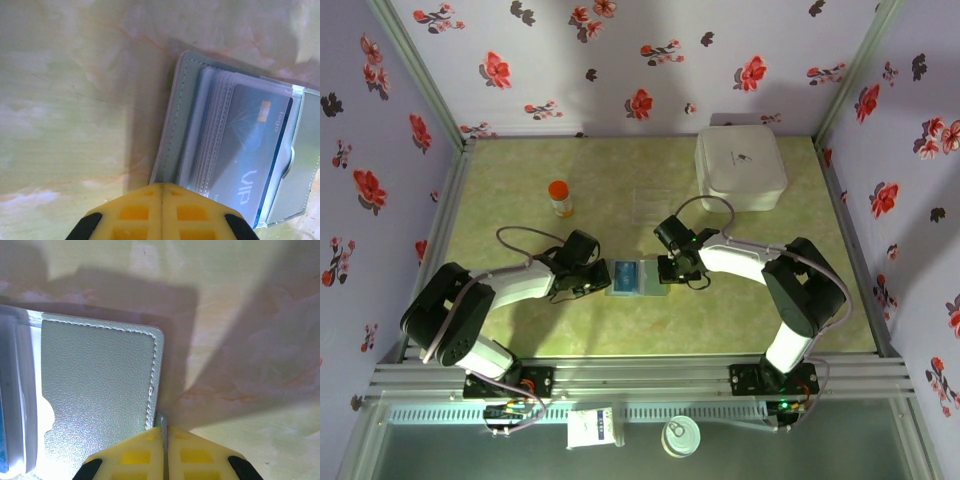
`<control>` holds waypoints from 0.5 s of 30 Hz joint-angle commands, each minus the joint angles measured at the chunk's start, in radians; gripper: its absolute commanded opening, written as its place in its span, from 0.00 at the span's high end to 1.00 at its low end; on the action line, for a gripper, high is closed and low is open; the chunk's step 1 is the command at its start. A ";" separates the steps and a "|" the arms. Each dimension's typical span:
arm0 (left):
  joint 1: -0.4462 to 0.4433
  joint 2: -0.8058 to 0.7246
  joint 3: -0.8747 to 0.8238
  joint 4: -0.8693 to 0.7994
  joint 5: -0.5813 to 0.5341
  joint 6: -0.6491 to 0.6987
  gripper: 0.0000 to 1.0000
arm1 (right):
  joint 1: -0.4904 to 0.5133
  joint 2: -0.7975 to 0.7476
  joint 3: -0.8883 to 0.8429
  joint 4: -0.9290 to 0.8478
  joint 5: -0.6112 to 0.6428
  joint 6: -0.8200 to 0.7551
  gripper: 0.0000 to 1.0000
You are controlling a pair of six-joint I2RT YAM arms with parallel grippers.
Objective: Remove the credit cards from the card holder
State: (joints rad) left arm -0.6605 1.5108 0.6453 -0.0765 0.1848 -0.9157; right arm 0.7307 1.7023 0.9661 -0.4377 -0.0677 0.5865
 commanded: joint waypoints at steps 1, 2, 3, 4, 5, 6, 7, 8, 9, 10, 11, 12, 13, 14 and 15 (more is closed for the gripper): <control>0.006 0.015 -0.001 0.020 0.024 0.021 0.96 | -0.007 0.022 -0.011 0.005 -0.006 0.012 0.99; 0.006 0.016 0.000 0.016 0.024 0.020 0.97 | -0.007 0.024 -0.010 0.006 -0.006 0.012 0.99; 0.006 0.015 -0.002 0.015 0.024 0.020 0.96 | -0.007 0.024 -0.010 0.008 -0.007 0.009 0.99; 0.006 0.009 -0.005 0.018 0.023 0.018 0.97 | -0.007 0.024 -0.010 0.007 -0.009 0.009 0.99; 0.006 0.001 -0.008 0.022 0.027 0.015 0.96 | -0.007 0.024 -0.010 0.007 -0.010 0.010 0.99; 0.006 -0.007 -0.011 0.029 0.032 0.013 0.97 | -0.007 0.024 -0.009 0.006 -0.011 0.009 0.99; 0.005 -0.016 -0.013 0.033 0.036 0.011 0.97 | -0.007 0.024 -0.011 0.006 -0.012 0.009 0.99; 0.006 -0.021 -0.012 0.033 0.039 0.011 0.97 | -0.007 0.025 -0.010 0.007 -0.012 0.009 0.99; 0.005 -0.023 -0.011 0.032 0.041 0.012 0.97 | -0.007 0.023 -0.013 0.007 -0.012 0.010 0.99; 0.006 -0.023 -0.011 0.032 0.042 0.011 0.97 | -0.007 0.026 -0.012 0.008 -0.012 0.009 0.99; 0.006 -0.020 -0.011 0.032 0.042 0.013 0.97 | -0.007 0.026 -0.014 0.008 -0.012 0.010 0.99; 0.007 -0.014 -0.011 0.031 0.042 0.015 0.97 | -0.007 0.028 -0.014 0.008 -0.012 0.010 0.98; 0.007 -0.005 -0.010 0.025 0.041 0.015 0.97 | -0.007 0.030 -0.013 0.008 -0.012 0.012 0.98; 0.010 0.007 -0.006 0.014 0.041 0.015 0.96 | -0.007 0.030 -0.014 0.007 -0.012 0.010 0.98; 0.012 0.022 -0.003 -0.001 0.041 0.017 0.97 | -0.007 0.032 -0.013 0.006 -0.011 0.012 0.98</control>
State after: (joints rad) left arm -0.6586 1.5108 0.6437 -0.0639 0.2031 -0.9157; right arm 0.7307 1.7061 0.9657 -0.4374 -0.0681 0.5865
